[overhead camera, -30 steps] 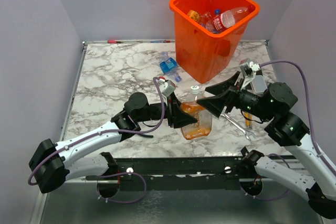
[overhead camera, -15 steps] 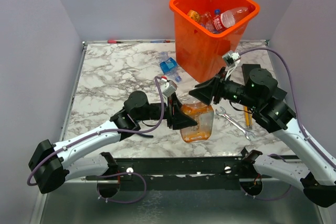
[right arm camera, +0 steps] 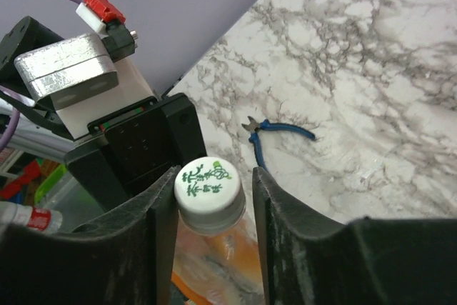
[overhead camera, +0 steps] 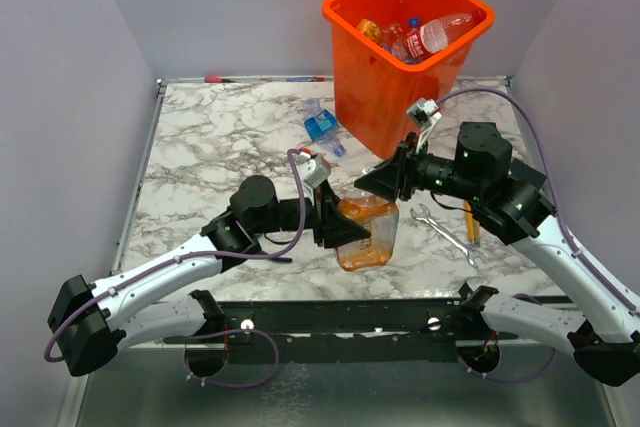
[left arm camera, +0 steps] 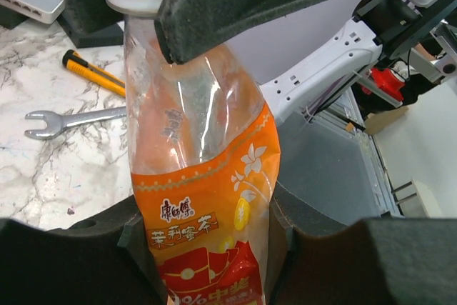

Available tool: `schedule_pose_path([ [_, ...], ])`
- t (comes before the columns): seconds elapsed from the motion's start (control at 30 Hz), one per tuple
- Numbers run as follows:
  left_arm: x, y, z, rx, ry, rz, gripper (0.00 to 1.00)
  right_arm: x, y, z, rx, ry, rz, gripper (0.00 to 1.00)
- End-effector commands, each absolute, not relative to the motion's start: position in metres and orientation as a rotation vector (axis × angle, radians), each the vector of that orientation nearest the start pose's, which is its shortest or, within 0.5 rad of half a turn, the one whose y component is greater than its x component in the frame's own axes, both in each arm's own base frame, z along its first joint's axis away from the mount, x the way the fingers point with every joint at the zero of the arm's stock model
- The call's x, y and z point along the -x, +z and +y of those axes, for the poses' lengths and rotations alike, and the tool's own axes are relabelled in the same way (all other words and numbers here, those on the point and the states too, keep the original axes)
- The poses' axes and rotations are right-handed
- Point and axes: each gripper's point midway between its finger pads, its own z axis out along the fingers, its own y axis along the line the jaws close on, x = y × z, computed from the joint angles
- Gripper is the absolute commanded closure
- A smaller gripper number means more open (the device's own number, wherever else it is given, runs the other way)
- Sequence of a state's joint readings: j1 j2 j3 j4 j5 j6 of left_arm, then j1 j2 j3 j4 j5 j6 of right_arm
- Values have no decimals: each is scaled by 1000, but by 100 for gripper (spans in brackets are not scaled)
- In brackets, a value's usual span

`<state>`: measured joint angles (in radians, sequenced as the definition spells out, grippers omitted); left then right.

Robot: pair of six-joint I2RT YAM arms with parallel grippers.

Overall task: Put the plastic bottles in the bin
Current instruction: Place the plastic bottle in the trash bin.

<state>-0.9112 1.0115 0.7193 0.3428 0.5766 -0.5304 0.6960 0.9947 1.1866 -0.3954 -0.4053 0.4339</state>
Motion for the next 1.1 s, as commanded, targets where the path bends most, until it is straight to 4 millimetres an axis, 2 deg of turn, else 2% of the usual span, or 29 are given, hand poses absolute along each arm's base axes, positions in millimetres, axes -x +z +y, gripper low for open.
schedule_pose_path([
  [0.0, -123, 300, -336, -824, -1503, 1516, 71, -185, 349, 272, 591, 1164, 1877, 85],
  [0.03, -124, 300, -335, -815, -1498, 1519, 60, -186, 350, 272, 581, 1162, 1870, 97],
  [0.13, -130, 302, -331, -763, -1468, 1519, 5, -190, 359, 266, 538, 1134, 1841, 100],
  [0.17, -135, 303, -328, -728, -1442, 1517, 1, -191, 363, 264, 524, 1121, 1830, 100],
  [0.23, -144, 309, -318, -658, -1372, 1513, 1, -195, 376, 257, 490, 1083, 1807, 100],
  [0.33, -162, 320, -286, -531, -1191, 1520, 1, -202, 409, 236, 436, 966, 1755, 100],
  [0.43, -174, 332, -242, -383, -1028, 1467, 1, -207, 465, 199, 346, 814, 1625, 100],
  [0.57, -184, 335, -189, -145, -917, 1377, 1, -221, 534, 155, 205, 610, 1478, 100],
  [0.67, -191, 328, -161, 23, -882, 1351, 1, -244, 566, 136, 90, 473, 1416, 100],
  [0.83, -196, 313, -155, 109, -875, 1398, 1, -281, 602, 130, -48, 359, 1308, 100],
  [0.97, -197, 309, -166, 72, -876, 1460, 1, -292, 646, 124, -142, 352, 1160, 100],
  [1.07, -199, 301, -170, 51, -848, 1506, 1, -305, 664, 121, -202, 330, 1090, 100],
])
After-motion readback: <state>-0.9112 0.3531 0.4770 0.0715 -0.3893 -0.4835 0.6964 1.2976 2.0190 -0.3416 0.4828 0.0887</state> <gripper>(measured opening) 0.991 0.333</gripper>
